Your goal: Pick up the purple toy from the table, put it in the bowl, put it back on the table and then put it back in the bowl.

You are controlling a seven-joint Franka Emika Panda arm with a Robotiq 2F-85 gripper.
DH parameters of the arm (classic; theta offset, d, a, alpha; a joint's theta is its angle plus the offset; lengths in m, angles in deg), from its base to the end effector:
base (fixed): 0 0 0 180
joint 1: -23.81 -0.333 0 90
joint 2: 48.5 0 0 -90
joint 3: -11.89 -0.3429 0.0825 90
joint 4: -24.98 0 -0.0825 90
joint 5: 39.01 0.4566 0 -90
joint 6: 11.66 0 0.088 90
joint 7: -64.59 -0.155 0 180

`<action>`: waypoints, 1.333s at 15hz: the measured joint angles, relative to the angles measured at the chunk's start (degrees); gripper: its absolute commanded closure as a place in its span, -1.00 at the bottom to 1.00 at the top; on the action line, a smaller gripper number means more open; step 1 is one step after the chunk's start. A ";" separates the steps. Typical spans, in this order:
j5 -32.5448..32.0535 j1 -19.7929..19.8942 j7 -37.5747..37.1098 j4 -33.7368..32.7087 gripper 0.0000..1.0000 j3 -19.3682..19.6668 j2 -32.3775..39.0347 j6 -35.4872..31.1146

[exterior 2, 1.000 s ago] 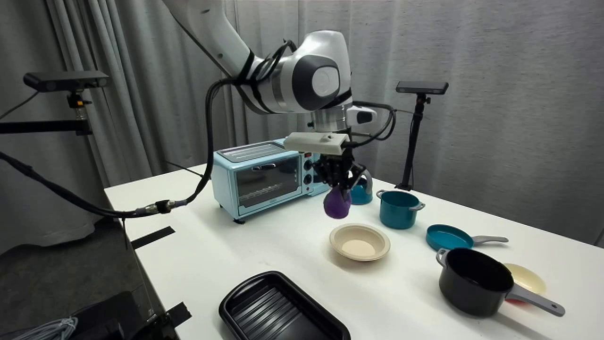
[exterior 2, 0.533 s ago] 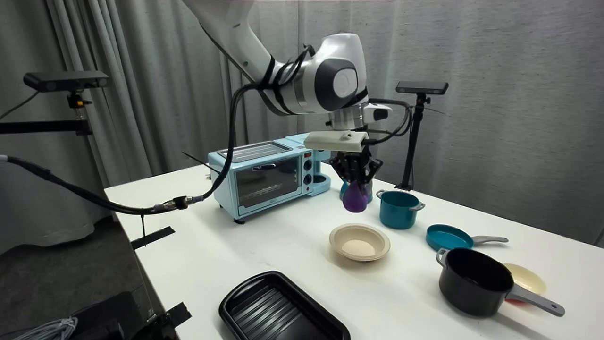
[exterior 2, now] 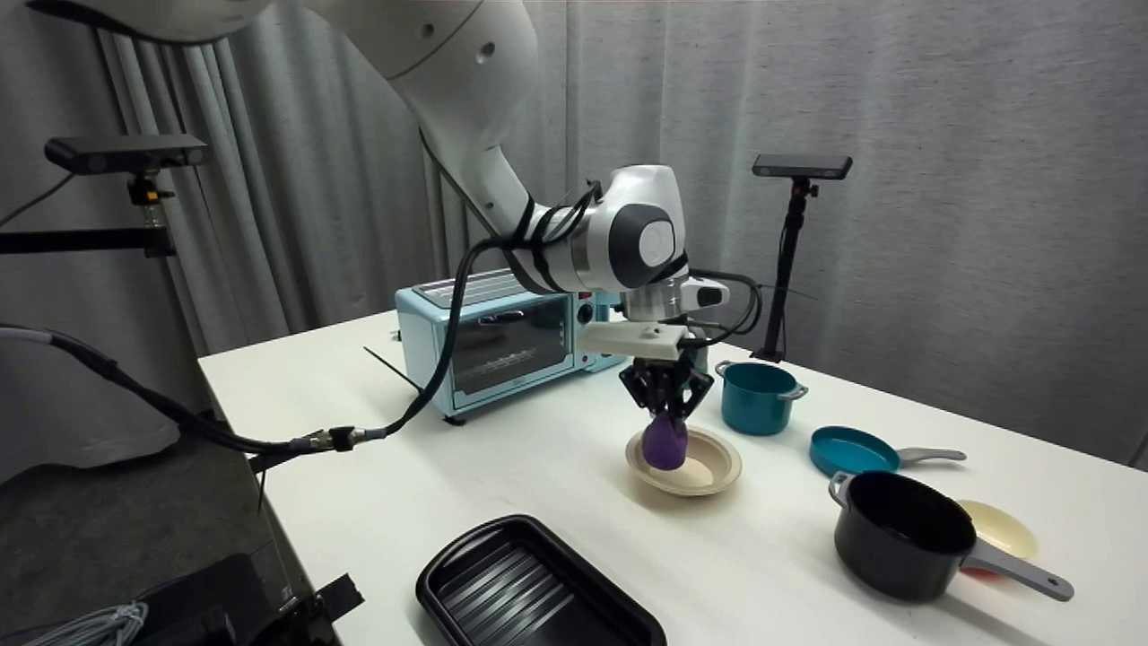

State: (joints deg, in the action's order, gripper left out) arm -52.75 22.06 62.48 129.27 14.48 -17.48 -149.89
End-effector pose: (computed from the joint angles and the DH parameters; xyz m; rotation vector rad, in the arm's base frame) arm 0.7237 -0.0187 0.1688 2.9477 0.1932 0.0767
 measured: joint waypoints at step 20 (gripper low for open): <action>-2.13 -2.86 -5.37 -1.70 -1.00 2.83 0.23 0.11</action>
State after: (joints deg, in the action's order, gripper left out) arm -54.88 19.20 57.11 127.58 17.31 -17.25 -149.78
